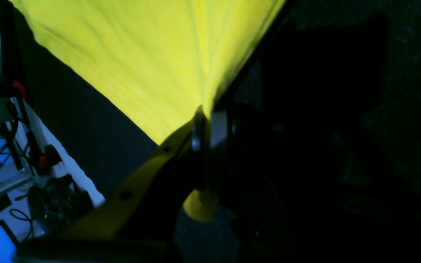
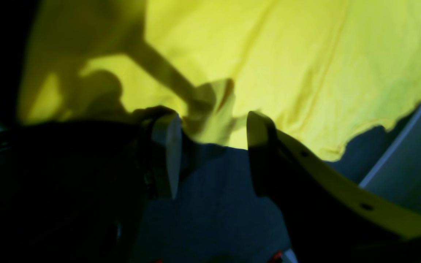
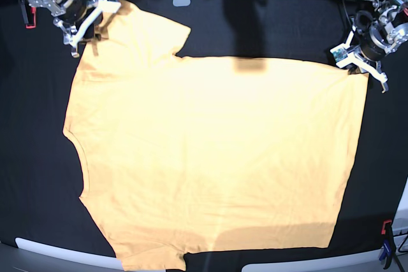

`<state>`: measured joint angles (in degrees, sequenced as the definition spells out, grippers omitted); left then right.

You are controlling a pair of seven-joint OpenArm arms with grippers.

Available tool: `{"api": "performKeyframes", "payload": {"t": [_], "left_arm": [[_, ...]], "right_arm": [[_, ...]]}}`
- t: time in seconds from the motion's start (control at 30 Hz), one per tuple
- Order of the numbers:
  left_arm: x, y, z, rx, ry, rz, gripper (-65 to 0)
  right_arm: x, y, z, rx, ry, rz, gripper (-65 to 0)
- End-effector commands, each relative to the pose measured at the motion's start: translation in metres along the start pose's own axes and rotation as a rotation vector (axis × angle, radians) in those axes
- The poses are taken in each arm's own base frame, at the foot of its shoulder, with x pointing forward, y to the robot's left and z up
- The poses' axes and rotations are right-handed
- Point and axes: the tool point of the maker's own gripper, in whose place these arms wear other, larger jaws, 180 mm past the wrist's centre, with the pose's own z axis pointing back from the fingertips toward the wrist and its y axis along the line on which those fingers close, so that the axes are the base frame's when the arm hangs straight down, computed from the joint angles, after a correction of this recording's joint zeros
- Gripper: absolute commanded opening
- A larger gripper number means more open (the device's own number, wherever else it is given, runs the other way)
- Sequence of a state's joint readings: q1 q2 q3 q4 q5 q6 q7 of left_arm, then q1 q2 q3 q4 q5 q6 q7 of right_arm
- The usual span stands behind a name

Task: Layout the t-shirt on the table in an organized manner, then fold the t-shirt properly
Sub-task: 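Grasp the shoulder corners of the orange shirt with both grippers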

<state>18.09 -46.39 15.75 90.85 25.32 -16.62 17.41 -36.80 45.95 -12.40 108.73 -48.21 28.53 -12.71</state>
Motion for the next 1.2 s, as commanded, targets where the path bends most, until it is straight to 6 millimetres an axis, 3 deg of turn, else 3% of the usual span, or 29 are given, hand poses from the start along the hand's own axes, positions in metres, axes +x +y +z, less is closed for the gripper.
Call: {"api": "performKeyframes", "payload": {"t": [0.0, 0.33, 0.5, 0.7, 0.8, 1.0, 1.17], "left_arm": [[-0.008, 0.008, 0.002, 0.015, 0.026, -0.016, -65.0], [-0.008, 0.008, 0.002, 0.015, 0.027, -0.016, -65.0], [-0.009, 0.008, 0.002, 0.014, 0.03, -0.016, -65.0], [-0.009, 0.008, 0.002, 0.014, 0.03, -0.016, -65.0], [-0.008, 0.008, 0.002, 0.012, 0.027, -0.007, -65.0], [-0.014, 0.004, 0.003, 0.001, 0.058, 0.01, -65.0], [-0.02, -0.009, 0.015, -0.038, 0.07, -0.001, -65.0]], "right_arm": [[0.006, -0.005, -0.002, -0.013, -0.019, 0.003, -36.6], [0.026, -0.046, -0.016, -0.125, -0.029, -0.049, -36.6], [0.029, -0.044, -0.018, -0.085, -0.045, -0.06, -36.9], [0.027, -0.036, -0.019, -0.048, -0.037, -0.047, -49.9], [0.023, -0.037, -0.02, -0.051, -0.017, -0.048, -65.0], [0.011, -0.065, -0.012, -0.187, 0.015, -0.08, -65.0], [-0.018, -0.06, -0.001, -0.117, 0.118, -0.129, -65.0]]}}
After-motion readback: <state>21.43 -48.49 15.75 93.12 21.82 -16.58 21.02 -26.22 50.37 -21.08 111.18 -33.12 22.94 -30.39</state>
